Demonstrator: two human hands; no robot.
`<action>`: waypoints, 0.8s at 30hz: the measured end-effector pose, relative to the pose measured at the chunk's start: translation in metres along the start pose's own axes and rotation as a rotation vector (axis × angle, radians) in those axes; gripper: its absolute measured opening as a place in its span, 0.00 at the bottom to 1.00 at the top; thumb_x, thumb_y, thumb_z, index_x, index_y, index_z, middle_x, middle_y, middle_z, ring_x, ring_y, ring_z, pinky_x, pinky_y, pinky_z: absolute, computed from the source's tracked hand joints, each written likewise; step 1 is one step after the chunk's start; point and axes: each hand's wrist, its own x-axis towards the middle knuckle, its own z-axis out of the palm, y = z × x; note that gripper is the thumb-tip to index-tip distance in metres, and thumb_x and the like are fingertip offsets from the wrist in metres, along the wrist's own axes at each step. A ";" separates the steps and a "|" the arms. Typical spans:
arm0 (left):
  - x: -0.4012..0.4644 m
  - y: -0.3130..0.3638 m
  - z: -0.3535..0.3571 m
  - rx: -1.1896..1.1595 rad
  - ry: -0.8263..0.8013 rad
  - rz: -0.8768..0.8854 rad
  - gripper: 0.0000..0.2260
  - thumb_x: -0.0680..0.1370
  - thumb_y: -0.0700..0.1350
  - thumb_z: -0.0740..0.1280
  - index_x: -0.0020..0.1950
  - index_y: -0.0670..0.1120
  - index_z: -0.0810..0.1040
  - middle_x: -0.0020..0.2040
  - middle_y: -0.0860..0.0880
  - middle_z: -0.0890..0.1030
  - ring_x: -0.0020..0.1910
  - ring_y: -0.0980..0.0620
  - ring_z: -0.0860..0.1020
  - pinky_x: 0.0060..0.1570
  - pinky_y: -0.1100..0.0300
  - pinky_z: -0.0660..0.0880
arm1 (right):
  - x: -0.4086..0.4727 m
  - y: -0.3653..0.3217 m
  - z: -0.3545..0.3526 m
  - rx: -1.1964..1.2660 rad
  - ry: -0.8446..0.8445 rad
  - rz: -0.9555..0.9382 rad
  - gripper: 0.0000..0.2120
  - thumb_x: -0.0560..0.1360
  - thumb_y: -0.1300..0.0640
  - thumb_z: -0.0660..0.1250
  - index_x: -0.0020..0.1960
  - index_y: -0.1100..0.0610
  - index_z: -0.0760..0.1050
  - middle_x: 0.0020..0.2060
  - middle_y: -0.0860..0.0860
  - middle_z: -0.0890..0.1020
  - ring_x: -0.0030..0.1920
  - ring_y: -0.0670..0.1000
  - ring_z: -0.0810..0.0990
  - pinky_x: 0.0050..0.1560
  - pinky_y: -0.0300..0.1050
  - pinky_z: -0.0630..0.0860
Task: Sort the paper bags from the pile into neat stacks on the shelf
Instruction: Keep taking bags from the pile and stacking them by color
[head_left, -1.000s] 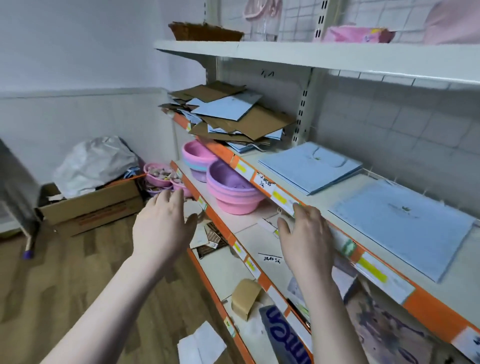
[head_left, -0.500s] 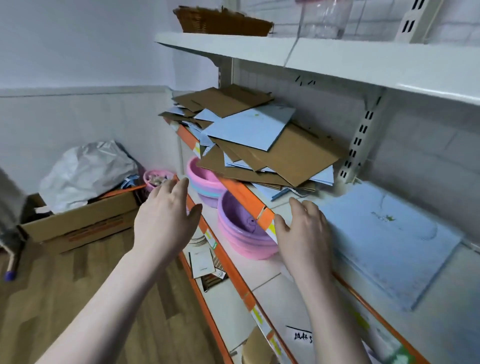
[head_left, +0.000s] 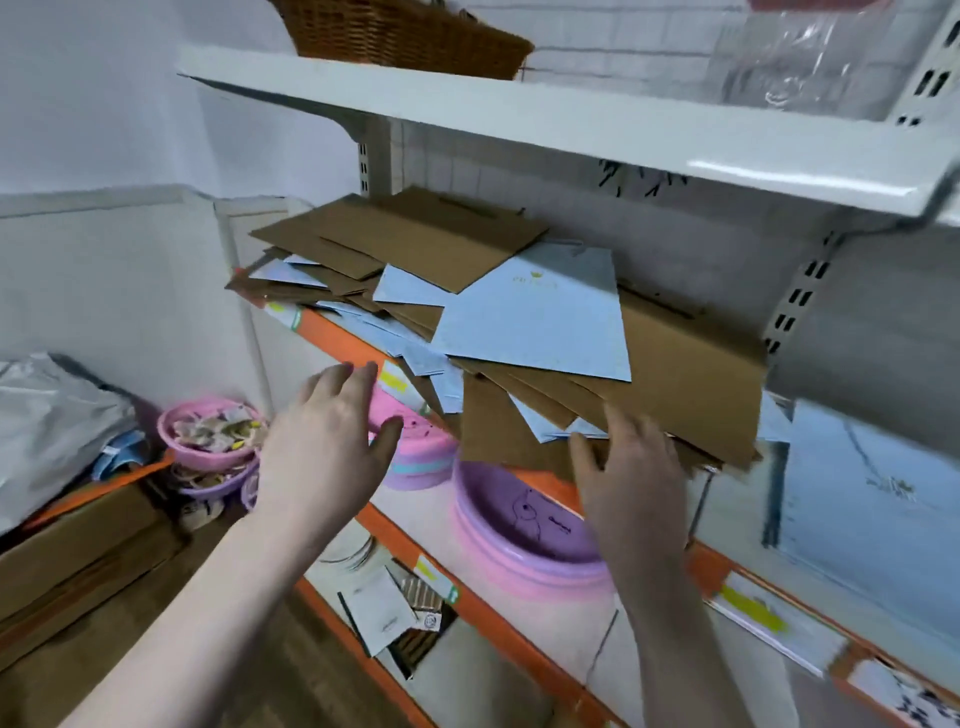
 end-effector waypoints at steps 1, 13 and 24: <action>0.011 -0.004 0.001 -0.028 -0.006 0.007 0.24 0.74 0.47 0.70 0.68 0.40 0.72 0.64 0.40 0.75 0.63 0.39 0.72 0.53 0.45 0.73 | 0.003 -0.007 0.004 -0.013 -0.002 0.008 0.18 0.70 0.58 0.72 0.58 0.65 0.77 0.49 0.63 0.79 0.50 0.65 0.78 0.49 0.54 0.75; 0.133 -0.011 0.051 -0.135 -0.066 0.158 0.24 0.75 0.50 0.68 0.67 0.40 0.72 0.65 0.38 0.73 0.65 0.38 0.69 0.62 0.47 0.67 | 0.076 -0.022 0.039 -0.148 0.026 0.132 0.20 0.77 0.51 0.64 0.65 0.60 0.72 0.57 0.60 0.76 0.56 0.60 0.72 0.57 0.51 0.67; 0.231 0.000 0.083 -0.102 -0.173 0.267 0.25 0.78 0.57 0.60 0.70 0.42 0.69 0.68 0.39 0.70 0.68 0.39 0.65 0.66 0.49 0.61 | 0.128 -0.032 0.058 -0.243 0.042 0.192 0.20 0.76 0.49 0.65 0.61 0.62 0.74 0.51 0.62 0.77 0.52 0.63 0.75 0.51 0.54 0.70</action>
